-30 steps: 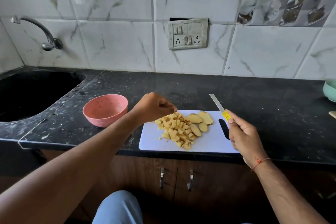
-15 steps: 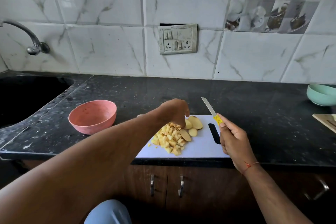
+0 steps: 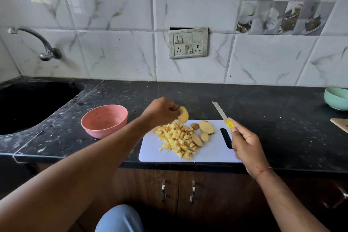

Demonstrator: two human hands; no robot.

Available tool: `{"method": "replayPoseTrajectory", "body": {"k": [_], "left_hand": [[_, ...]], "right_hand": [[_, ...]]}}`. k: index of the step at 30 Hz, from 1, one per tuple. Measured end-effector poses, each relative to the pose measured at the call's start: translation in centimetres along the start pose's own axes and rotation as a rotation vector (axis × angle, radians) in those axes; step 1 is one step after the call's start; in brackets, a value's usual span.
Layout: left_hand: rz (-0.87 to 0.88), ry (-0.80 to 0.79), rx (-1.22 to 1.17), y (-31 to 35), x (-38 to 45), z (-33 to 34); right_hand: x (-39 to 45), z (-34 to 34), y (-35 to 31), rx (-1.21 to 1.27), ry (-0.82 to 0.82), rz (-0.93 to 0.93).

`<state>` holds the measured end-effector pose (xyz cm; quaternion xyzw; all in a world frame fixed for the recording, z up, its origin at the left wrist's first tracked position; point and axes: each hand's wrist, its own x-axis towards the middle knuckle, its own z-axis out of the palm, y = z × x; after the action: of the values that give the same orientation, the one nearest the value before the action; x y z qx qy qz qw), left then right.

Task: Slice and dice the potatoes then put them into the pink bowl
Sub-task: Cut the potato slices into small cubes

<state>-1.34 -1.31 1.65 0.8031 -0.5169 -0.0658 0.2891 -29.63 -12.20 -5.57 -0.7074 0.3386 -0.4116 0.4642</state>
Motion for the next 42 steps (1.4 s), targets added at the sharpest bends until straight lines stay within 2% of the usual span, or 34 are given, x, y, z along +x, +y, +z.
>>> {"method": "replayPoseTrajectory", "body": {"k": [8, 16, 18, 22, 29, 35, 42], "left_hand": [[-0.109, 0.073, -0.133, -8.1, -8.9, -0.9], [-0.112, 0.097, -0.129, -11.7, -11.8, 0.1], [-0.107, 0.080, -0.144, -11.9, -11.9, 0.0], [-0.076, 0.040, -0.151, -12.0, -12.0, -0.2], [0.037, -0.044, -0.145, -12.2, -12.0, -0.5], [0.046, -0.028, -0.179, -11.5, -11.9, 0.5], [0.025, -0.018, -0.206, -11.5, -11.7, 0.6]], "right_hand": [[-1.6, 1.7, -1.0, -0.298, 0.025, -0.162], [-10.0, 9.5, -3.5, -0.780, -0.342, -0.477], [-11.1, 10.5, -4.1, -0.868, -0.373, -0.491], [-11.2, 10.4, -4.9, -0.993, -0.336, -0.470], [-10.8, 10.3, -5.6, -1.000, -0.314, -0.359], [-11.3, 11.8, -7.2, -0.848, -0.340, -0.303], [-11.0, 13.2, -7.6, -0.816, -0.347, -0.292]]}}
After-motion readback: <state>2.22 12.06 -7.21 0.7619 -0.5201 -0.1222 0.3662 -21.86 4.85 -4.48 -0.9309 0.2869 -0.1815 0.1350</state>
